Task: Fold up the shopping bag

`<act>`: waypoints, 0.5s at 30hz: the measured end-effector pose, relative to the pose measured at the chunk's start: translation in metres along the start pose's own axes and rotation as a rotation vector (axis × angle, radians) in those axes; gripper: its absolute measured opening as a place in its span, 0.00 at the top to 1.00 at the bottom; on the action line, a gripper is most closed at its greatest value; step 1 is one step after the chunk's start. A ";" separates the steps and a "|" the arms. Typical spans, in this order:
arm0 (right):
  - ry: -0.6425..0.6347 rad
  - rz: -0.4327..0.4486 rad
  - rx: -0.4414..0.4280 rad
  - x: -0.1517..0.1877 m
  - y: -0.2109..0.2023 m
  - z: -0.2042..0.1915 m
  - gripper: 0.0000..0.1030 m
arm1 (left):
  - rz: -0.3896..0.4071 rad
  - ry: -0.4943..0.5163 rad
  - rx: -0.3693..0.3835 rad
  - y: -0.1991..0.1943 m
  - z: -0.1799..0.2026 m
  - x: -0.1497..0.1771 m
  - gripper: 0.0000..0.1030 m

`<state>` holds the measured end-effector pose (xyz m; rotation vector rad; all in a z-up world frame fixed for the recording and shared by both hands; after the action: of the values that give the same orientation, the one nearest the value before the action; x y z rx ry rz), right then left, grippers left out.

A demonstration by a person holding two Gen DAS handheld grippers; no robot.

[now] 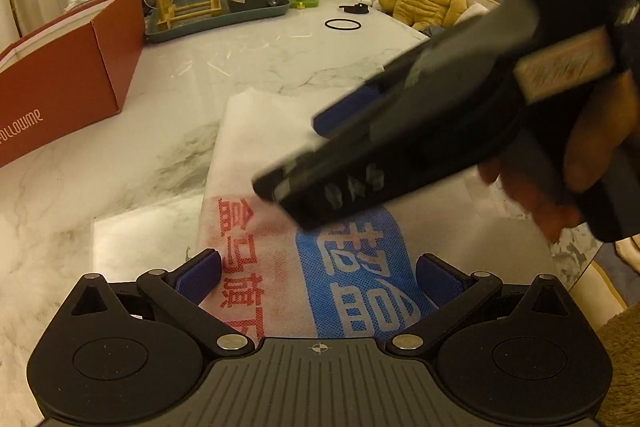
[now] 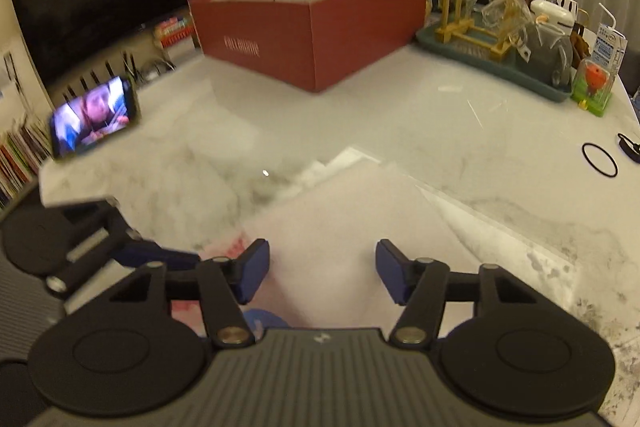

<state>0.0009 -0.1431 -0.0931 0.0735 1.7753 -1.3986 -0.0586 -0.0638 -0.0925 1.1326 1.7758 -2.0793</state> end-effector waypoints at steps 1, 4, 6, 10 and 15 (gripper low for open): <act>-0.021 -0.009 0.017 0.005 0.005 -0.001 0.28 | 0.003 0.002 0.001 0.000 0.001 0.001 0.00; -0.119 -0.048 0.065 0.006 0.008 -0.007 0.10 | 0.004 0.009 0.008 -0.001 0.001 0.002 0.00; -0.072 -0.085 0.063 -0.011 0.005 -0.008 0.35 | 0.007 0.012 0.011 -0.001 0.001 0.002 0.00; -0.185 0.060 0.121 -0.038 0.002 -0.028 0.15 | 0.007 0.016 0.016 0.000 0.001 0.002 0.00; -0.252 0.026 0.216 -0.025 0.031 -0.027 0.00 | 0.002 0.023 0.020 0.001 0.002 0.002 0.00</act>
<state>0.0170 -0.0983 -0.1011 0.0337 1.4104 -1.5056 -0.0604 -0.0652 -0.0943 1.1681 1.7669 -2.0960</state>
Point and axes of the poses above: each gripper's, at about its wrist camera, not at the fingertips, and y roughly the way its jaws point, z to its right, x to its underside, the point moved 5 cm from there along y, roughly the way its jaws point
